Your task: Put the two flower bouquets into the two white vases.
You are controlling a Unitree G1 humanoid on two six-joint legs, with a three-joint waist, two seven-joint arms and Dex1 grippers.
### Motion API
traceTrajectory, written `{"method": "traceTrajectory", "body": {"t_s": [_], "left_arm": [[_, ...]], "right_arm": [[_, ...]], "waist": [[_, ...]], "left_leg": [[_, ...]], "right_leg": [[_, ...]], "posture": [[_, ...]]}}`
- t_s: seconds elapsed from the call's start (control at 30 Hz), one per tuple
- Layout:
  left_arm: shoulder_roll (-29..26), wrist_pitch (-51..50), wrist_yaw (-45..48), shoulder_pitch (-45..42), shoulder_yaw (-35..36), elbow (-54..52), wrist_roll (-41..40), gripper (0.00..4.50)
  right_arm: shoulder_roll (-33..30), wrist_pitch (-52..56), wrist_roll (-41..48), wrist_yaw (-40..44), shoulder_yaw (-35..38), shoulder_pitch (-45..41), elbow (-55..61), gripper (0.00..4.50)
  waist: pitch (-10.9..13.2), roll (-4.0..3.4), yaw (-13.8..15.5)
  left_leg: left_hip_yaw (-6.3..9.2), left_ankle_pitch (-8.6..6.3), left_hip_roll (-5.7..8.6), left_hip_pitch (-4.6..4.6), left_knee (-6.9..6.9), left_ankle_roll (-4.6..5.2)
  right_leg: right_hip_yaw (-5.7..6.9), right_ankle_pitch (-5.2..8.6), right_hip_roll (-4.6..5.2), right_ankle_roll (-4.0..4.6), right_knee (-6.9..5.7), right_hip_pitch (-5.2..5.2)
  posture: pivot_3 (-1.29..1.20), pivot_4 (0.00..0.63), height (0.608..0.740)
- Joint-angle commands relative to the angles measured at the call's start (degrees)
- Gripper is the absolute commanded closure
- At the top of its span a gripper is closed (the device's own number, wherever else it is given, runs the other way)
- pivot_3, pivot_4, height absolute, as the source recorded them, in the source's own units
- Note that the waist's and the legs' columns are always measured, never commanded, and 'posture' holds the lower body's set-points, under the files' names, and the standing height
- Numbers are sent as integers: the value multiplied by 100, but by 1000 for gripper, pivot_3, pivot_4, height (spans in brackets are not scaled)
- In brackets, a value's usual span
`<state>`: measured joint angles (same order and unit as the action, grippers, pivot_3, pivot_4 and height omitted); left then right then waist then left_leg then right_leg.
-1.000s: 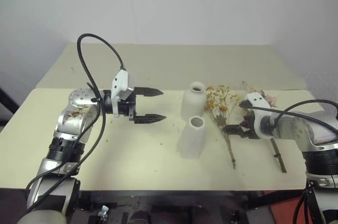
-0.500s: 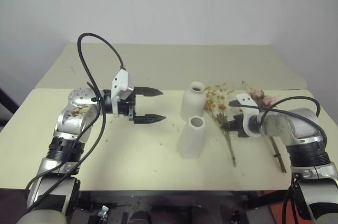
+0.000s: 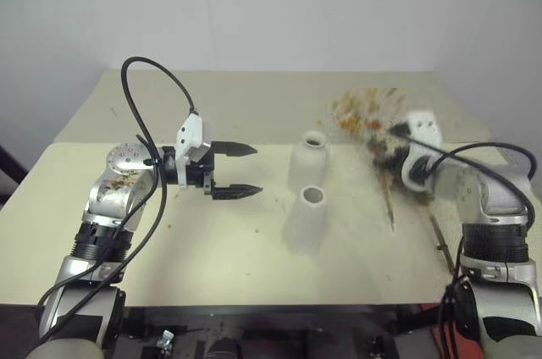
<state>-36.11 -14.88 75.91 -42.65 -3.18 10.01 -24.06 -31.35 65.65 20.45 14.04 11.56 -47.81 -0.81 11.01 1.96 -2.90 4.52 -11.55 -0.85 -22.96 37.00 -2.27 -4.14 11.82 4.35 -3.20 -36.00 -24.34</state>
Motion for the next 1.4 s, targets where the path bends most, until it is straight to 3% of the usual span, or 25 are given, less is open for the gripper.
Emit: {"method": "traceTrajectory", "body": {"t_s": [0.03,0.2,0.3,0.47,0.6,0.8,1.4], "left_arm": [[-30,105,8,-175,123,-44,-5,0],[-5,119,1,-196,119,-32,-3,0],[-25,104,-32,-153,151,-84,-16,0],[-133,-46,-122,35,259,-362,-106,0],[-231,-166,-231,156,359,-532,-149,0],[-303,-303,-336,265,487,-627,-232,0],[-284,-323,-353,318,432,-635,-157,0]], "right_arm": [[273,-1155,7,-229,545,-406,81,4474],[915,-3783,-400,-255,443,-687,-712,4474],[1245,-4821,213,677,751,-870,-1362,4474],[1676,-5596,1268,1559,1458,-1322,-2498,4474],[1797,-5868,1581,2007,1511,-1517,-2782,4474],[2035,-5416,1952,2423,1156,-1155,-2147,4474],[2005,-5620,1538,2824,649,-757,-2458,4474]], "waist": [[0,0,1],[1,-1,-11],[2,-3,-49],[4,-7,-95],[10,-17,-110],[19,-31,-128],[20,-32,-116]], "left_leg": [[0,0,0,0,-2,0],[0,0,0,1,-6,0],[0,0,0,1,-6,0],[3,0,0,1,-9,0],[3,0,-1,4,-12,0],[3,0,-3,9,-14,0],[4,0,-2,8,-15,0]], "right_leg": [[0,0,0,0,1,0],[0,-4,1,5,1,1],[0,-7,1,9,1,1],[1,-10,1,13,0,1],[2,-10,0,13,-1,1],[0,-10,-4,14,-12,-4],[1,-10,-3,14,-11,-3]], "posture": [[0,150,740],[0,150,740],[0,150,740],[0,150,740],[0,150,740],[0,150,740],[0,150,740]]}}
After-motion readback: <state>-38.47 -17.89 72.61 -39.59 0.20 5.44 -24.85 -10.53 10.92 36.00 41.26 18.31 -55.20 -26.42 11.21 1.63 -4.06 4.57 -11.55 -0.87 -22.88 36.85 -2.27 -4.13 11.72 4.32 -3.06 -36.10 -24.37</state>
